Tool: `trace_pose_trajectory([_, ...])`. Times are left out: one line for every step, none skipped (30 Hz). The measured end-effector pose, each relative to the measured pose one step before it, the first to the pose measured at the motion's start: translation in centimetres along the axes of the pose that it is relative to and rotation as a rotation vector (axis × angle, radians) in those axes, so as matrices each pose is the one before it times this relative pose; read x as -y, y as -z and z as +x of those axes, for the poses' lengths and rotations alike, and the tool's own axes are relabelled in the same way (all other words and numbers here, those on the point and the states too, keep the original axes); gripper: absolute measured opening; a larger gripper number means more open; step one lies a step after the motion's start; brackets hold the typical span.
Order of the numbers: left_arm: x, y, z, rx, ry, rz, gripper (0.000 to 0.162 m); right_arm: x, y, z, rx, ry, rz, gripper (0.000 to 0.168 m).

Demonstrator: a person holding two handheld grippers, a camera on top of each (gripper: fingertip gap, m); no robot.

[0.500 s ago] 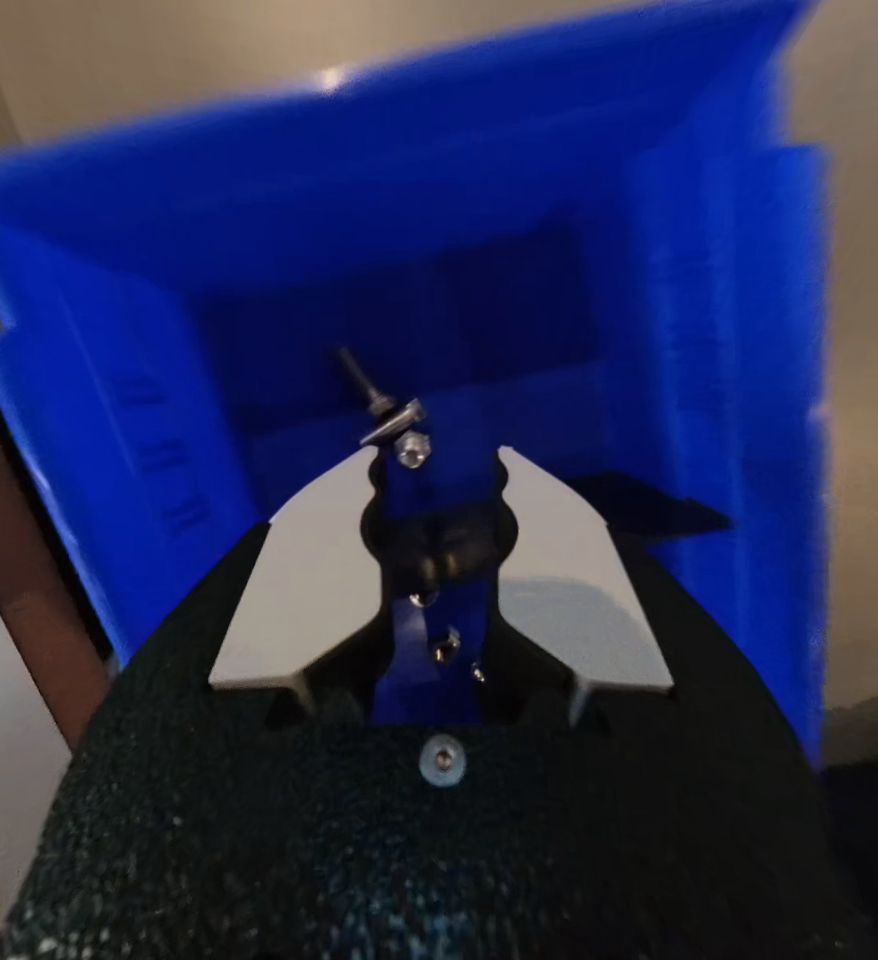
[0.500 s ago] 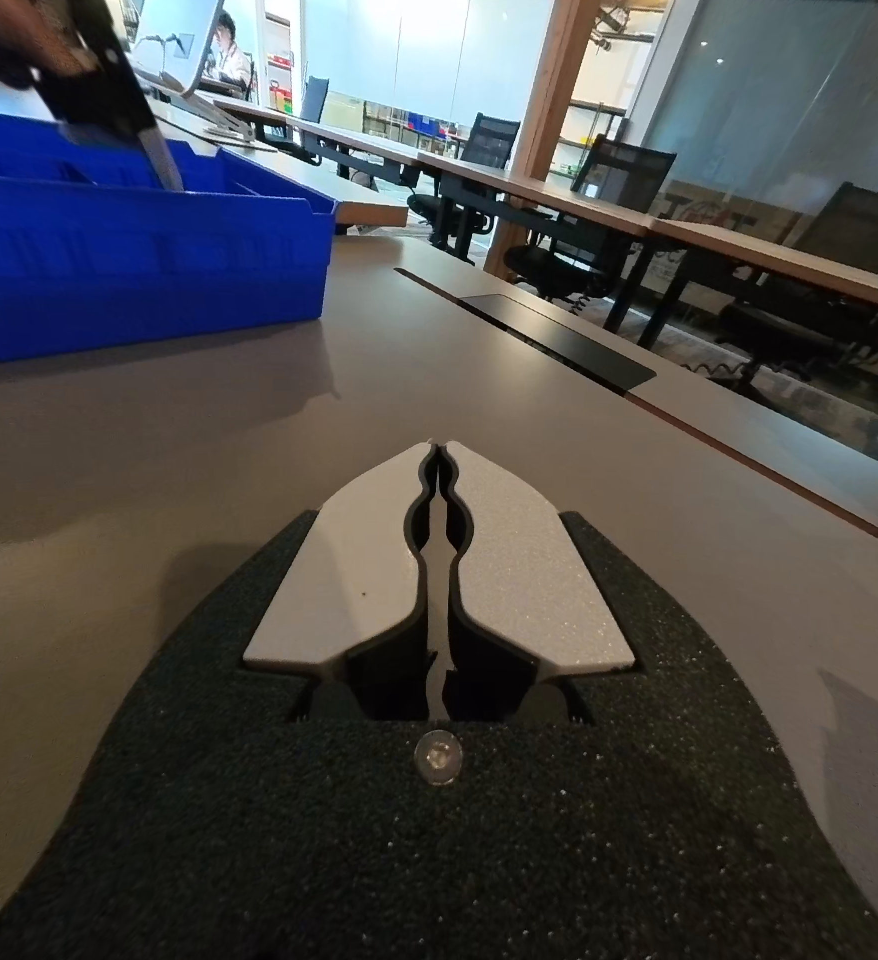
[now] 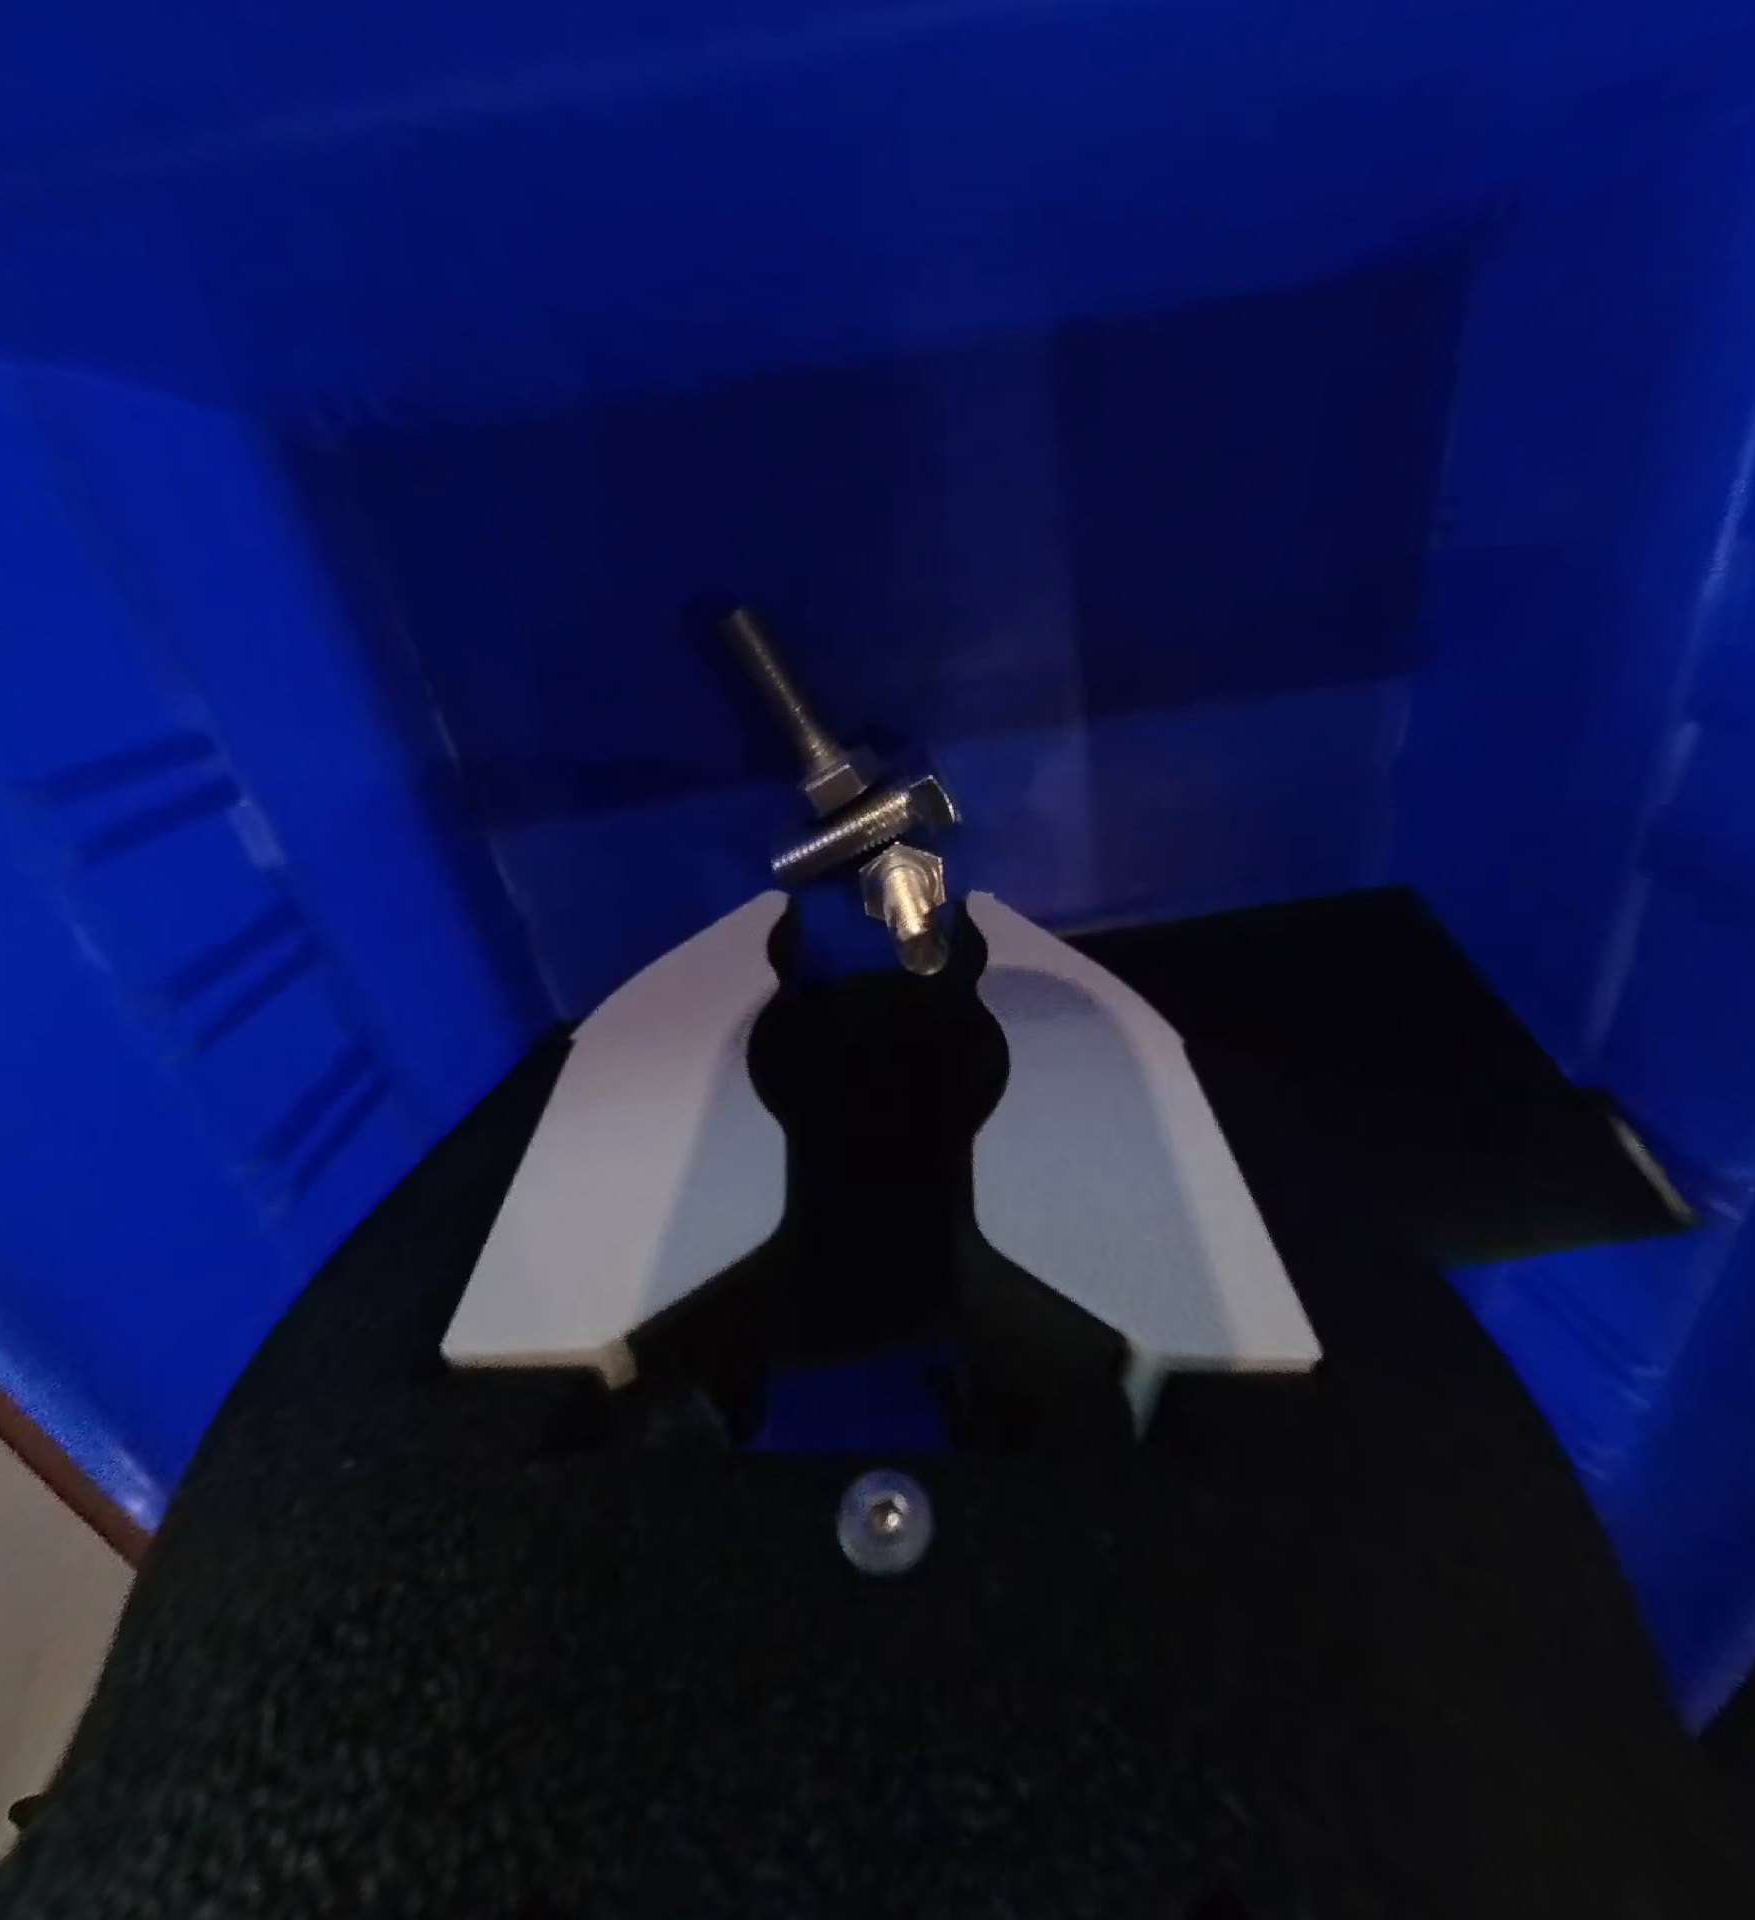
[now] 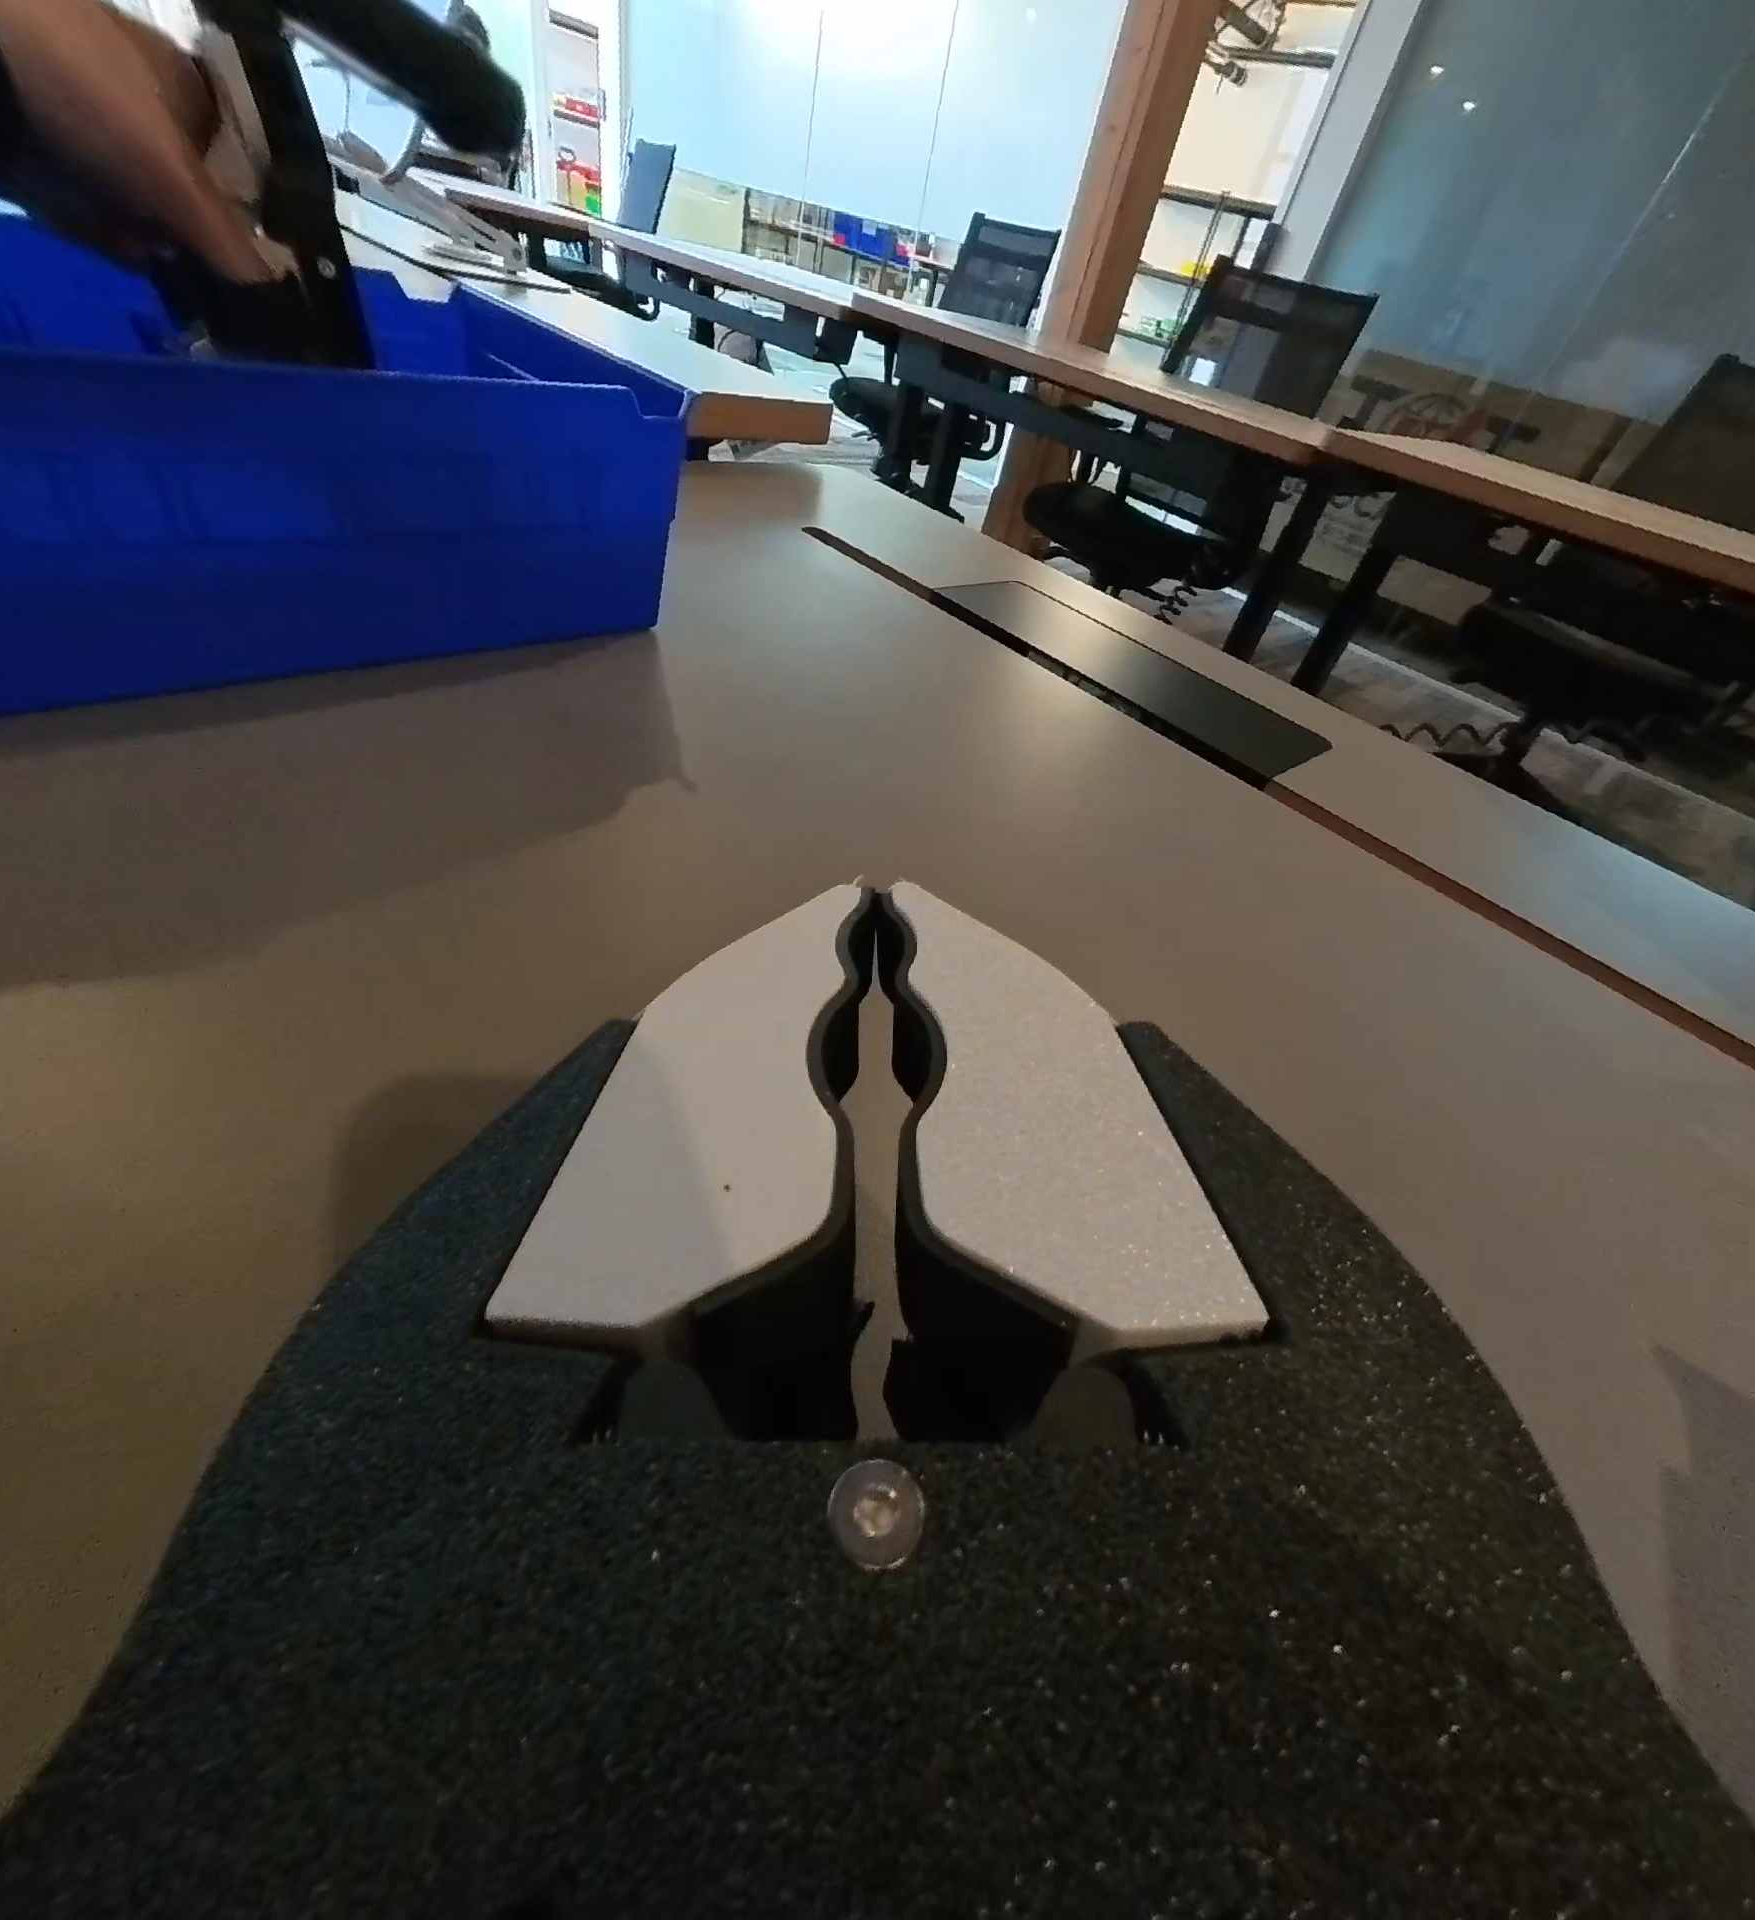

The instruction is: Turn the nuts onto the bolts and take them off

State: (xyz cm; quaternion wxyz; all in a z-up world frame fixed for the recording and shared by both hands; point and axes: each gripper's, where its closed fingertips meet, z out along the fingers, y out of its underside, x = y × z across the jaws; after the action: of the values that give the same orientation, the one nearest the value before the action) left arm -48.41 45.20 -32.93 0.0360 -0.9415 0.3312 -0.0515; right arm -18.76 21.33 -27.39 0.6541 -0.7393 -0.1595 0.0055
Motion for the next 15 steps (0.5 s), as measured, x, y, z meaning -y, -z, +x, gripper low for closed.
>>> trace_pose_trajectory([-0.019, -0.152, 0.070, -0.0023, -0.0033, -0.0039, 0.027, -0.002, 0.001, -0.004, 0.0004, 0.0003, -0.0001, 0.000])
trace_pose_trajectory([0.009, -0.154, 0.127, -0.0053, -0.0050, -0.0026, 0.025, 0.005, -0.003, -0.007, 0.0001, 0.0005, 0.0002, 0.000])
trace_pose_trajectory([-0.011, -0.144, 0.181, -0.0094, -0.0065, -0.0041, 0.022, -0.004, 0.002, -0.003, 0.0004, 0.0003, -0.0003, 0.000])
trace_pose_trajectory([0.026, -0.077, 0.138, -0.0046, -0.0077, -0.0013, 0.018, -0.004, -0.008, -0.009, 0.0003, 0.0003, -0.0006, 0.000])
trace_pose_trajectory([0.040, 0.016, -0.035, 0.0076, -0.0056, 0.0003, 0.014, -0.022, -0.004, -0.007, 0.0007, 0.0002, -0.0011, 0.000])
trace_pose_trajectory([0.043, 0.042, 0.003, 0.0056, -0.0054, 0.0008, 0.010, -0.007, -0.005, -0.005, 0.0006, 0.0001, -0.0006, 0.000])
trace_pose_trajectory([0.076, 0.096, 0.026, 0.0034, -0.0057, 0.0033, 0.010, -0.002, -0.008, -0.005, 0.0006, 0.0001, -0.0002, 0.000])
trace_pose_trajectory([0.106, 0.183, 0.020, 0.0050, -0.0045, 0.0069, 0.010, -0.001, -0.008, -0.003, 0.0004, 0.0000, -0.0002, 0.000])
trace_pose_trajectory([0.133, 0.321, -0.002, 0.0084, -0.0053, 0.0103, 0.010, 0.004, 0.007, 0.002, -0.0004, 0.0000, 0.0004, 0.000])
trace_pose_trajectory([0.186, 0.460, 0.017, 0.0112, -0.0062, 0.0148, 0.010, 0.001, 0.000, 0.003, 0.0004, -0.0002, 0.0003, 0.000])
trace_pose_trajectory([0.272, 0.624, 0.091, 0.0118, -0.0079, 0.0217, 0.010, -0.004, -0.006, 0.001, 0.0005, -0.0006, -0.0002, 0.000])
trace_pose_trajectory([0.385, 0.760, 0.220, 0.0078, -0.0107, 0.0282, 0.010, -0.011, -0.010, -0.003, -0.0001, -0.0005, -0.0002, 0.000])
trace_pose_trajectory([0.471, 0.866, 0.324, 0.0061, -0.0123, 0.0319, 0.010, 0.000, 0.001, 0.008, 0.0000, -0.0003, 0.0002, 0.000])
trace_pose_trajectory([0.526, 0.947, 0.482, 0.0041, -0.0160, 0.0334, 0.010, 0.002, -0.010, -0.010, 0.0009, -0.0002, 0.0001, 0.000])
trace_pose_trajectory([0.624, 0.980, 0.686, 0.0000, -0.0220, 0.0372, 0.009, 0.008, 0.002, -0.013, 0.0010, -0.0003, -0.0001, 0.000])
